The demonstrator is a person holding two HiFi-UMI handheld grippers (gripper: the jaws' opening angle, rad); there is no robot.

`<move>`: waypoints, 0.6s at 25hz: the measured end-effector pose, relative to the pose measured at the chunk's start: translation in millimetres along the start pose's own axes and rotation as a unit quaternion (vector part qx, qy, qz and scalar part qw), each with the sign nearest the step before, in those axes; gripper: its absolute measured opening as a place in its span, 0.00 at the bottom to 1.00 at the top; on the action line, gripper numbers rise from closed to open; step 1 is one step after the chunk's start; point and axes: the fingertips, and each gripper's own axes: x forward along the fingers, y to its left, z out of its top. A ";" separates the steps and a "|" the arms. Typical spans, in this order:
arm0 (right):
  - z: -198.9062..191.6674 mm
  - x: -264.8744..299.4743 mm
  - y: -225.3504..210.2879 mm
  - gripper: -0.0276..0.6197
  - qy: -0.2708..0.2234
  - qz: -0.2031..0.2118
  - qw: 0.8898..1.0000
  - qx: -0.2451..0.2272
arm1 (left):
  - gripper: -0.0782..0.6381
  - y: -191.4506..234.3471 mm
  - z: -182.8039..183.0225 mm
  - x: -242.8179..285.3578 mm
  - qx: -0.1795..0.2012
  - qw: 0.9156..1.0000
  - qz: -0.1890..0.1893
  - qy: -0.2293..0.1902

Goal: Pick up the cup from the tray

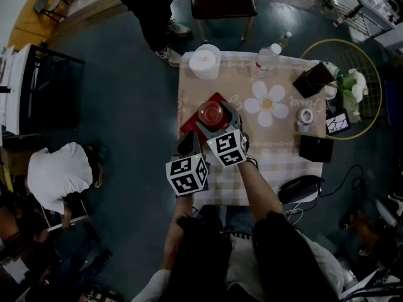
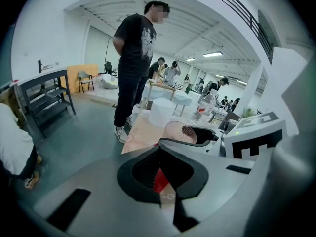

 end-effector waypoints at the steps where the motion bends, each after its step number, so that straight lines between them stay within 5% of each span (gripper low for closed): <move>1: -0.2 -3.3 -0.9 0.65 0.000 -0.002 1.000 0.001 | 0.12 -1.0 0.3 -0.8 0.001 1.000 -0.002 -0.001; 15: -27.9 -71.9 -49.9 0.65 0.006 -0.078 0.997 0.028 | 0.12 -59.3 6.7 0.9 0.045 0.997 -0.062 -0.010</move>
